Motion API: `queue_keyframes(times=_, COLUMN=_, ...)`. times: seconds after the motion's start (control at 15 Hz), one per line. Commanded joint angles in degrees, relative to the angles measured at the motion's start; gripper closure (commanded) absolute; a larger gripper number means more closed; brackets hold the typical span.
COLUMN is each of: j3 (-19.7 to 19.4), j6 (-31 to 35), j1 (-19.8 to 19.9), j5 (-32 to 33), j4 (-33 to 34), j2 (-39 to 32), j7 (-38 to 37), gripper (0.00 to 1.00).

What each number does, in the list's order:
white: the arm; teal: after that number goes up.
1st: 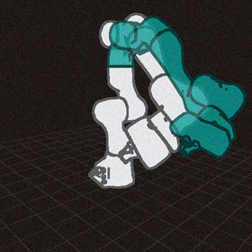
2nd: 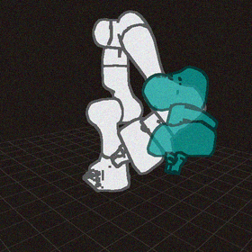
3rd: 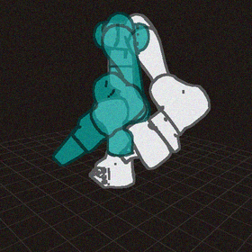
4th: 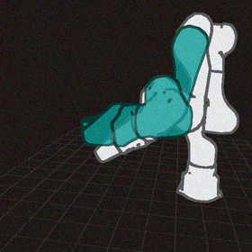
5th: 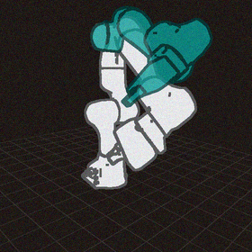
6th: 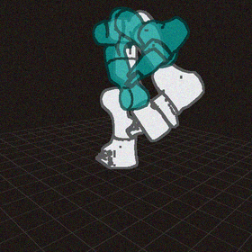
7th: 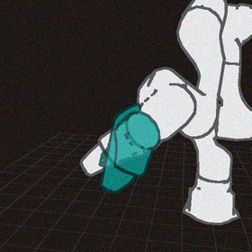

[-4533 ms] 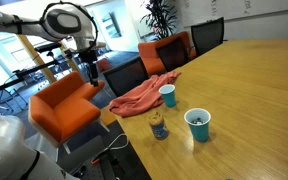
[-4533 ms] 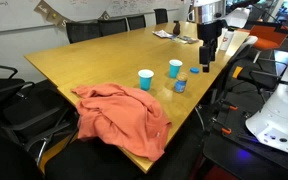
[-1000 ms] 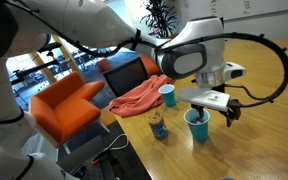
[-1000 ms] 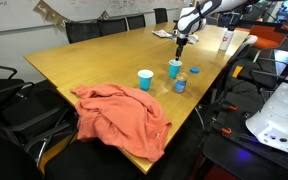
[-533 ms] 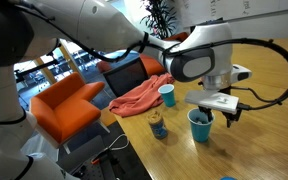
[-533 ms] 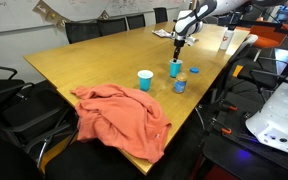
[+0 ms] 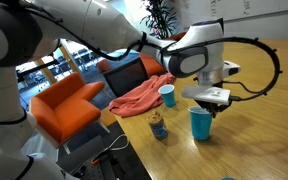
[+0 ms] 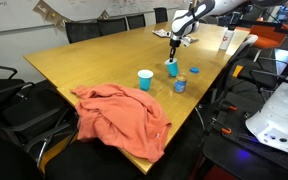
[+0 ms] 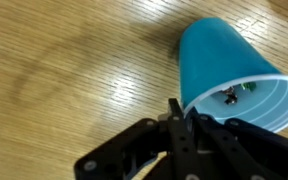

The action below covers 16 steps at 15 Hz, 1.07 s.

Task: Pour the contents from the right cup into the left cup

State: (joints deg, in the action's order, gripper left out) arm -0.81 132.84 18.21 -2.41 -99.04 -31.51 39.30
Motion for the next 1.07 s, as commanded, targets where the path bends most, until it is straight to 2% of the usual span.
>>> queue_keyframes(times=0.0, j3=0.33, j6=0.50, j1=-0.26, j5=-0.21, j4=0.51, j2=0.15, j7=0.49, gripper=0.98)
queue_keyframes(times=0.27, j3=0.56, j6=2.30, j1=-1.45, j5=-1.15, j4=-3.39, j2=5.13, j7=-2.38, gripper=0.99)
queue_keyframes(times=0.53, j3=1.41, j6=4.54, j1=-4.38, j5=-2.74, j4=-10.50, j2=14.50, j7=-8.31, gripper=0.99)
queue_keyframes(times=0.8, j3=1.88, j6=8.35, j1=-9.16, j5=-1.03, j4=-16.94, j2=24.17, j7=-15.06, gripper=0.99)
queue_keyframes(times=1.0, j3=1.35, j6=8.57, j1=-13.54, j5=3.49, j4=-20.03, j2=31.05, j7=-22.59, gripper=0.99)
